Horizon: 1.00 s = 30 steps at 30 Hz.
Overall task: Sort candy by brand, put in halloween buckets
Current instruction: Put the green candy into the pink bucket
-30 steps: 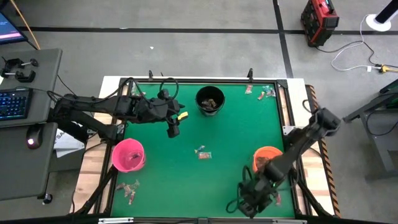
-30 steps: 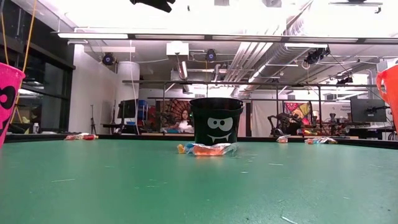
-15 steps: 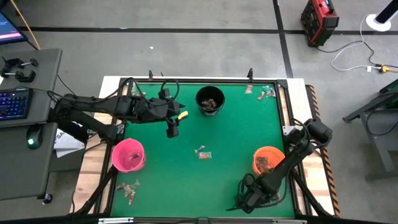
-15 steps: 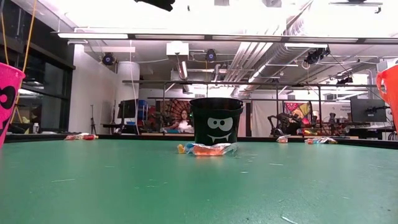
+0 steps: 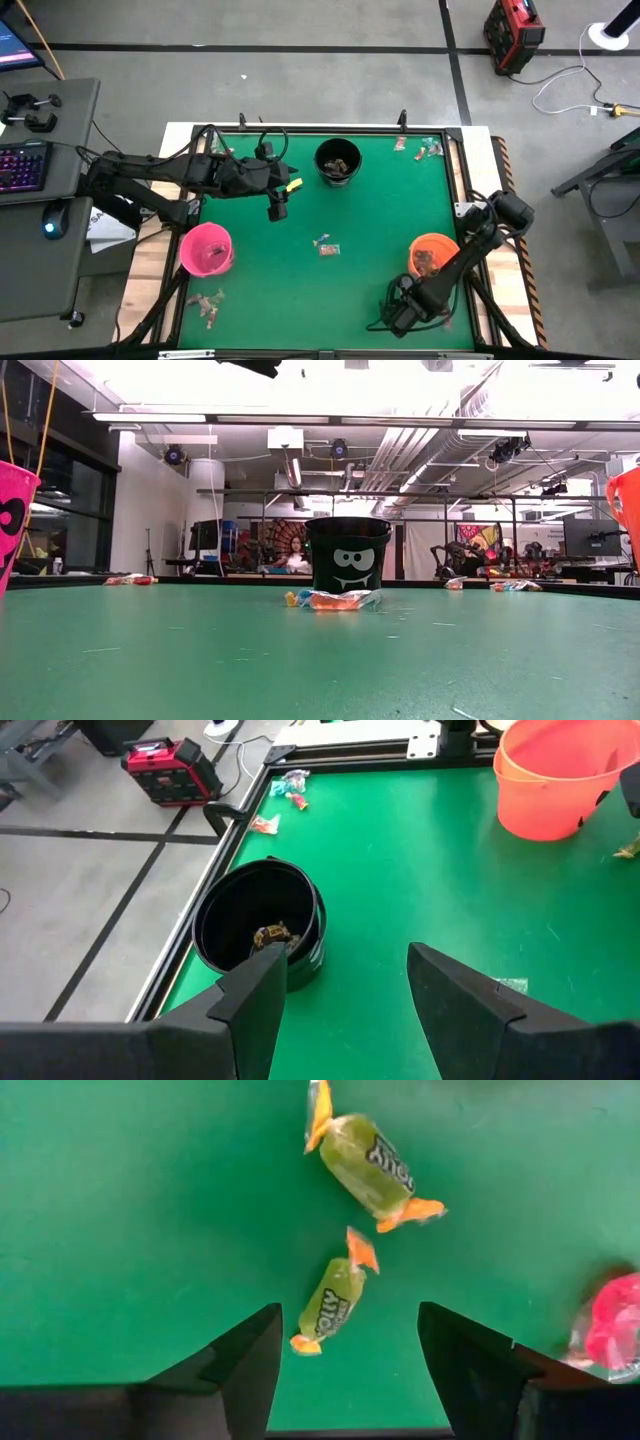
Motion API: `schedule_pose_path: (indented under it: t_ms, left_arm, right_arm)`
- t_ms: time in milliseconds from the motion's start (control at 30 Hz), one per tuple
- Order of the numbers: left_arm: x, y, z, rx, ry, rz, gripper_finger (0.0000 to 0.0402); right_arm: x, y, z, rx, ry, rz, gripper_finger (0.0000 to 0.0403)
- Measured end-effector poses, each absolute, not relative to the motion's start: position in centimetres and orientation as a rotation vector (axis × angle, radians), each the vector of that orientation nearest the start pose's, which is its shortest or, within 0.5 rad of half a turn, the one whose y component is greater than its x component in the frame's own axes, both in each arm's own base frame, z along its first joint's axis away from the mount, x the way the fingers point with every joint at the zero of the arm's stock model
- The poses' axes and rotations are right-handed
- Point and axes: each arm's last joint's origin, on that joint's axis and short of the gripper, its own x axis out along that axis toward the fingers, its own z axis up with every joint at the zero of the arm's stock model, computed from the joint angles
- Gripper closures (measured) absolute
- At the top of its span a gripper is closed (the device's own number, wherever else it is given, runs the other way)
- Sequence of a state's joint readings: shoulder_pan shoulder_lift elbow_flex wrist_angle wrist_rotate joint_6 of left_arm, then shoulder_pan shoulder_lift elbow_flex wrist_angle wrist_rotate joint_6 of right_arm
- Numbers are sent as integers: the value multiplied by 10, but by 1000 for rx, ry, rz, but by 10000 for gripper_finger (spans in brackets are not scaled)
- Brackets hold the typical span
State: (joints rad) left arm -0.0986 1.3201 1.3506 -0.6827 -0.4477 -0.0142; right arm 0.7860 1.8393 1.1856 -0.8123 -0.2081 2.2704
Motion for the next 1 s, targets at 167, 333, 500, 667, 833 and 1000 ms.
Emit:
schedule_pose_path:
  t_ms: [167,333,500,667,833,1000]
  left_arm:
    - [272,-14,370,163,628,341,202]
    - [272,-14,370,165,629,346,202]
    - [269,-13,385,173,587,355,202]
    - [259,-10,411,187,510,354,202]
    - [245,-7,426,168,451,362,202]
    - [237,-8,430,137,435,310,202]
  right_arm:
    - [231,235,150,1308,1463,-1034,194]
    - [230,232,143,1315,1458,-1029,227]
    - [231,233,143,1296,1471,-963,325]
    - [238,240,158,1255,1454,-835,380]
    - [251,231,200,1204,1316,-681,395]
    - [271,195,242,1052,1202,-595,399]
